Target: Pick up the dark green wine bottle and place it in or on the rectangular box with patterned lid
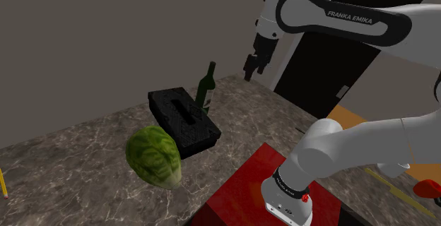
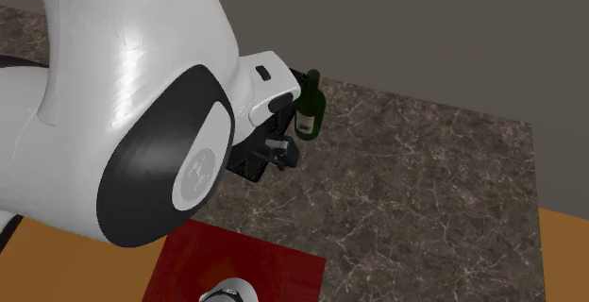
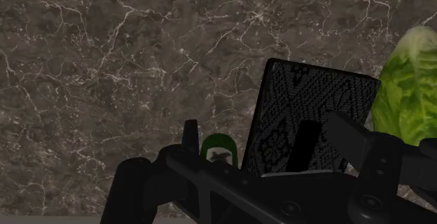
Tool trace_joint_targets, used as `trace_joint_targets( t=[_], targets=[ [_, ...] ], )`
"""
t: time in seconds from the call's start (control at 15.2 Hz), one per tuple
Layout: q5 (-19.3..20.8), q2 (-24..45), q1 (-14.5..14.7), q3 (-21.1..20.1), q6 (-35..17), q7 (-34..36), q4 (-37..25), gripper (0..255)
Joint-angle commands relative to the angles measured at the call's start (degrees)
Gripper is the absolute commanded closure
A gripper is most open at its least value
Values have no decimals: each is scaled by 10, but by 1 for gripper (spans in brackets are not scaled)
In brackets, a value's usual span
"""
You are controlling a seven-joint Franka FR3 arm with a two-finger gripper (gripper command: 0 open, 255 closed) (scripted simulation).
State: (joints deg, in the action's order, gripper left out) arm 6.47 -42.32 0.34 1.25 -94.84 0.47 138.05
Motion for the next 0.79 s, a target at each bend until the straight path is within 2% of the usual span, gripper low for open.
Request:
trace_joint_targets(
  t=[0.0,0.73],
  targets=[
    [0,0,0,0,0,0,0,0],
    [-21,230,-6,45,-143,-23,-119,0]
  ],
)
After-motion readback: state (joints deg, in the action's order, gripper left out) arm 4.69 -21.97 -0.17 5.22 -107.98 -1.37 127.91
